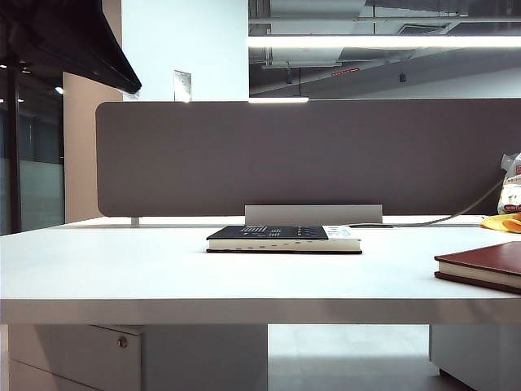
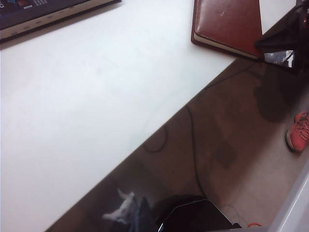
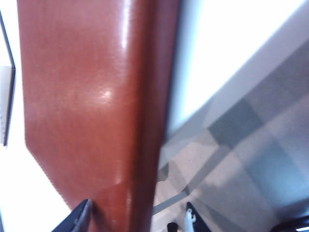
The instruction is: Pick up the red book and place it on top of the black book.
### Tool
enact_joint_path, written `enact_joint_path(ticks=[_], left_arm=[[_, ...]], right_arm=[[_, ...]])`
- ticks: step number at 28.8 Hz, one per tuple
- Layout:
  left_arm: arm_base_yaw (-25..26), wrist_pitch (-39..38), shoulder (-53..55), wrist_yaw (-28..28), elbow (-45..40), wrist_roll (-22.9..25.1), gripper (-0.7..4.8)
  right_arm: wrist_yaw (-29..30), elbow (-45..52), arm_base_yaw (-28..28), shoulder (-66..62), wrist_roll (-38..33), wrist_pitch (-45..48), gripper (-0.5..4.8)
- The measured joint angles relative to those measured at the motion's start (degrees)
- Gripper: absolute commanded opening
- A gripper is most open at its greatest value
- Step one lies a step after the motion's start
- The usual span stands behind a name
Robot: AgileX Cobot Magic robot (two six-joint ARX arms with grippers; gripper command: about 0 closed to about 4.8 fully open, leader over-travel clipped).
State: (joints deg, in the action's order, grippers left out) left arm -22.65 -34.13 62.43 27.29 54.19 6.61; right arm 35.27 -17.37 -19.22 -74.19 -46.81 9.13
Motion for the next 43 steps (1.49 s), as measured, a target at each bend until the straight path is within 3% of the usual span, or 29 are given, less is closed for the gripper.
enact_joint_path(ticks=[13, 15, 18, 21, 26, 38, 43], left_arm=[[0.00, -0.13, 0.00, -0.39, 0.00, -0.17, -0.05], [0.00, -0.24, 0.00, -0.39, 0.00, -0.17, -0.05], [0.00, -0.26, 0.00, -0.39, 0.00, -0.17, -0.05], [0.00, -0.39, 0.00, -0.39, 0.00, -0.17, -0.06], [0.00, -0.42, 0.00, -0.39, 0.00, -0.17, -0.05], [0.00, -0.42, 0.00, -0.39, 0.00, -0.17, -0.05], [0.00, -0.42, 0.00, -0.39, 0.00, -0.20, -0.05]], right_arm=[[1.88, -0.02, 5.05, -5.92, -3.89, 8.50, 2.47], [1.88, -0.02, 5.03, -5.92, -4.00, 8.59, 2.30], [2.25, -0.02, 5.03, -5.92, -4.20, 8.98, 1.52], [2.71, -0.04, 5.03, -5.92, -4.26, 9.46, 1.43], [3.54, -0.07, 4.98, -5.90, -4.63, 9.94, 0.73], [7.76, -0.11, 4.90, -5.92, -5.07, 12.72, -0.01], [10.51, -0.09, 4.90, -5.95, -5.55, 15.52, -0.01]])
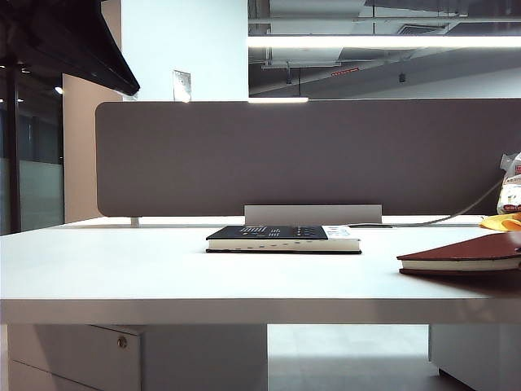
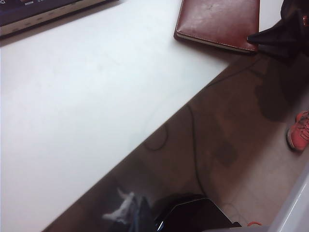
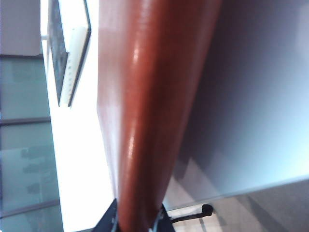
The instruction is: Pick up the red book and place it on top of the black book.
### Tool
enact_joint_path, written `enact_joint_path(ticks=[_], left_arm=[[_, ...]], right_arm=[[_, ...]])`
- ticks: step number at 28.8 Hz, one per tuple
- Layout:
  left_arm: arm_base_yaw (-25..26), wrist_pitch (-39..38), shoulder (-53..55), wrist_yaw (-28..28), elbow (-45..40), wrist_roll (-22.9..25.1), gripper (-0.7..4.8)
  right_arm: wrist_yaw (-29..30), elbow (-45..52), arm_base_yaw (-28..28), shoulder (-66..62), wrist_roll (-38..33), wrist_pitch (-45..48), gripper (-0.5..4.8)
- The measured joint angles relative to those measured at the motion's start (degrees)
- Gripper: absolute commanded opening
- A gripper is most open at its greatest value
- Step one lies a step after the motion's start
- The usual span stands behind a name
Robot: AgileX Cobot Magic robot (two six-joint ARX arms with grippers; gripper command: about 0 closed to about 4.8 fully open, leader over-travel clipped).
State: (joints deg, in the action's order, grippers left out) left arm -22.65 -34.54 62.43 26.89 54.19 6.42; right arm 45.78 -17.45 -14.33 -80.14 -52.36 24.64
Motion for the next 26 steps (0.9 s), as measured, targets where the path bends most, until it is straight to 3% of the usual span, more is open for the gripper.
enact_joint_path(ticks=[21, 26], left_arm=[[0.00, -0.44, 0.00, -0.15, 0.00, -0.85, -0.05], [0.00, -0.96, 0.00, -0.20, 0.00, -0.85, -0.06]], right_arm=[[4.96, 0.20, 2.67, -0.35, -7.13, 14.08, -0.01], [4.83, 0.24, 4.09, -0.46, -13.35, 22.80, -0.01]])
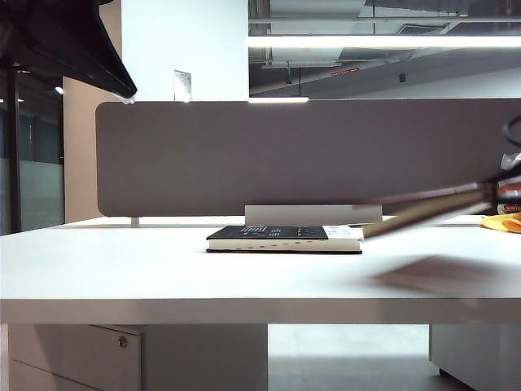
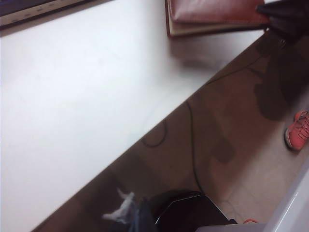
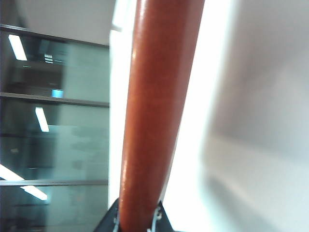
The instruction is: Pick up the red book and place it on top of the black book.
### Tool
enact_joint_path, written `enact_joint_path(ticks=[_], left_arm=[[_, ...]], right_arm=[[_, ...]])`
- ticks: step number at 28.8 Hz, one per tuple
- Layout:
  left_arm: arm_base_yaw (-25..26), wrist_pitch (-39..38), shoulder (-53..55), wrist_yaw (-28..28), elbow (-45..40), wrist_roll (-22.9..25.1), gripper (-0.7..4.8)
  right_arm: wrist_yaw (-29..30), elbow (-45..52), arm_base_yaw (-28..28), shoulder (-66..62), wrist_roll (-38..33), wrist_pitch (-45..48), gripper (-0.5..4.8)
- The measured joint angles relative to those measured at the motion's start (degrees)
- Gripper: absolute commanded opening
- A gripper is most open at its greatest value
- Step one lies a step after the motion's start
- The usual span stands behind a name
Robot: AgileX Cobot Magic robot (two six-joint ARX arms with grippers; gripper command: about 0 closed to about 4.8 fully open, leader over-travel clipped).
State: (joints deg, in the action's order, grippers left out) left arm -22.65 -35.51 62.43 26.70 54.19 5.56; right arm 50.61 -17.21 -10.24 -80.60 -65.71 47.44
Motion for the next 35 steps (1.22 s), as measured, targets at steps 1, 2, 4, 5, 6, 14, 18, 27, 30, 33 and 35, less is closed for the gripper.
enact_joint_path(ticks=[1, 2, 4, 5, 6, 14, 18, 27, 30, 33, 35], left_arm=[[0.00, -0.04, 0.00, 0.00, 0.00, 0.00, -0.05], [0.00, -0.13, 0.00, 0.00, 0.00, 0.00, -0.06], [0.00, -0.13, 0.00, -0.02, 0.00, 0.00, -0.05], [0.00, -0.11, 0.00, -0.02, 0.00, 0.00, -0.06], [0.00, -0.11, 0.00, -0.02, 0.00, 0.00, -0.06], [0.00, -0.13, 0.00, -0.02, 0.00, 0.00, -0.06], [0.00, -0.39, 0.00, -0.04, 0.00, 0.00, -0.05], [0.00, -0.72, 0.00, -0.17, 0.00, 0.00, -0.05], [0.00, -0.74, 0.00, -0.17, 0.00, 0.00, -0.05], [0.00, -0.72, 0.00, -0.17, 0.00, 0.00, -0.05], [0.00, -0.74, 0.00, -0.20, 0.00, 0.00, -0.06]], right_arm=[[0.00, 0.00, 0.13, 0.00, -0.87, 1.55, -0.01], [0.15, 0.00, 0.20, 0.00, -2.47, 4.31, -0.01], [-0.02, -0.02, 0.76, 0.02, -4.00, 6.27, -0.01], [-0.17, -0.02, 0.98, 0.02, -4.26, 6.29, -0.01], [-1.31, 0.00, 2.49, 0.00, -4.92, 6.25, -0.01], [-4.42, -1.88, 9.22, -0.02, -5.35, 6.21, -0.01], [-5.44, -4.09, 9.84, -0.02, -5.88, 6.29, -0.02], [-6.05, -6.25, 10.40, -0.02, -7.13, 5.33, -0.02], [-6.10, -6.93, 11.19, -0.02, -7.15, 4.04, -0.01], [-6.64, -7.37, 11.85, -0.02, -7.15, 3.76, -0.01], [-7.10, -7.85, 12.31, -0.02, -7.15, 3.67, -0.02]])
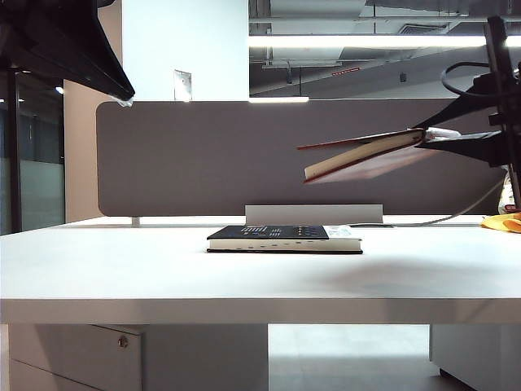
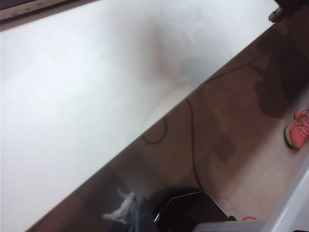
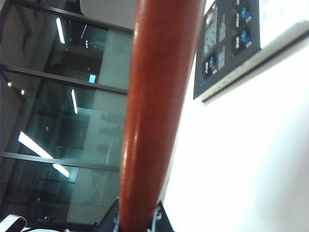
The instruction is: Pick up the red book and place it on top of the black book.
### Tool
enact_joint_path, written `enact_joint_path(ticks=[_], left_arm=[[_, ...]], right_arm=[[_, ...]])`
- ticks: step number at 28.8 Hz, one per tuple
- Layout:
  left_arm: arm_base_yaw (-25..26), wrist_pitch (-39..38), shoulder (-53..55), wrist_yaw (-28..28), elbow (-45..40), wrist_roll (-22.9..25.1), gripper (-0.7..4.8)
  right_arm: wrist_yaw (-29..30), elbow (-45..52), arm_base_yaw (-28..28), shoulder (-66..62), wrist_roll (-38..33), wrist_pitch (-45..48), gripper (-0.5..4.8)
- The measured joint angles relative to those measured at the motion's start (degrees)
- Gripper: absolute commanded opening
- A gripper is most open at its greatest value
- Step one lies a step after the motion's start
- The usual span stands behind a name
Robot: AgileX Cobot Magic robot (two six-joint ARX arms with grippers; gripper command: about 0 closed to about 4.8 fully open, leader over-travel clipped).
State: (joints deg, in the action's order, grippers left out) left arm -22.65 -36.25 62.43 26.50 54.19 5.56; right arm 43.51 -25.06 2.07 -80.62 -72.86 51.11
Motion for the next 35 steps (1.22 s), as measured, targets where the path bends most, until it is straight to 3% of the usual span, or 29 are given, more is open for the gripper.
enact_joint_path(ticks=[8, 18, 26, 29, 35], left_arm=[[0.00, 5.42, 0.24, 0.00, 0.00, -0.28, -0.06], [0.66, 15.17, 8.52, 2.71, 0.09, -5.09, -0.04], [9.03, 22.97, 12.37, 10.58, 0.07, -10.34, 0.01], [12.13, 25.40, 13.66, 14.49, 0.11, -12.96, 0.37], [13.20, 27.26, 16.11, 17.79, 0.11, -15.45, 0.54]], right_arm=[[-0.26, -1.29, 1.05, -0.63, -0.02, -0.37, -0.01], [-0.24, -4.20, 4.50, -2.08, -0.15, -0.52, -0.02], [-0.37, -4.42, 4.68, -2.27, -0.15, -3.41, -0.01], [-0.72, -4.44, 5.46, -2.38, -0.15, -3.54, -0.01], [-0.42, -5.27, 6.99, -4.90, -0.13, -3.32, -0.01]])
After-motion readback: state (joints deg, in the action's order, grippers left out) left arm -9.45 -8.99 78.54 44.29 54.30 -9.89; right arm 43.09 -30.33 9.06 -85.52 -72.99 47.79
